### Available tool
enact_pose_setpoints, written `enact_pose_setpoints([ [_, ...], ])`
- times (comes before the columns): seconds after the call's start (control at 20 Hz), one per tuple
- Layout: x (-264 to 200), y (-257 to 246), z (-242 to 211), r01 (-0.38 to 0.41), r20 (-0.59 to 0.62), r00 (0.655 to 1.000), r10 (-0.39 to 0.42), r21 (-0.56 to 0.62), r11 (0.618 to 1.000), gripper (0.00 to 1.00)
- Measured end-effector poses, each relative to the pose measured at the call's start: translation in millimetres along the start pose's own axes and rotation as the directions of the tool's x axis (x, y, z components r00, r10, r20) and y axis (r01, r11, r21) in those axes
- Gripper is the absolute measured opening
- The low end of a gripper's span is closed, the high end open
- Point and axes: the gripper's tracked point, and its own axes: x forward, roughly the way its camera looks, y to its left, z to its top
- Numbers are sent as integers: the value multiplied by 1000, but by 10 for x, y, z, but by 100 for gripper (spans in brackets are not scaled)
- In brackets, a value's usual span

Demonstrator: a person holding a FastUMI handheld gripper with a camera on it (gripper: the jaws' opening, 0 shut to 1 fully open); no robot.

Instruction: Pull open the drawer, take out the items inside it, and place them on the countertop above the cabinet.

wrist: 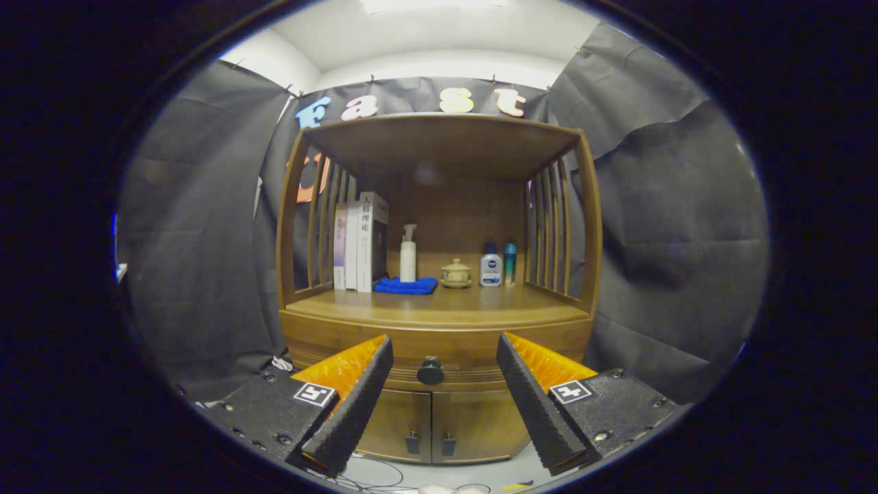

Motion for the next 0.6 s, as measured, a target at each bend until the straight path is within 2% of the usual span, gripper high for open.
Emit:
enact_pose_setpoints([
  [0.6,1181,135,-798,12,-82,997,-14,-24,1000,99],
])
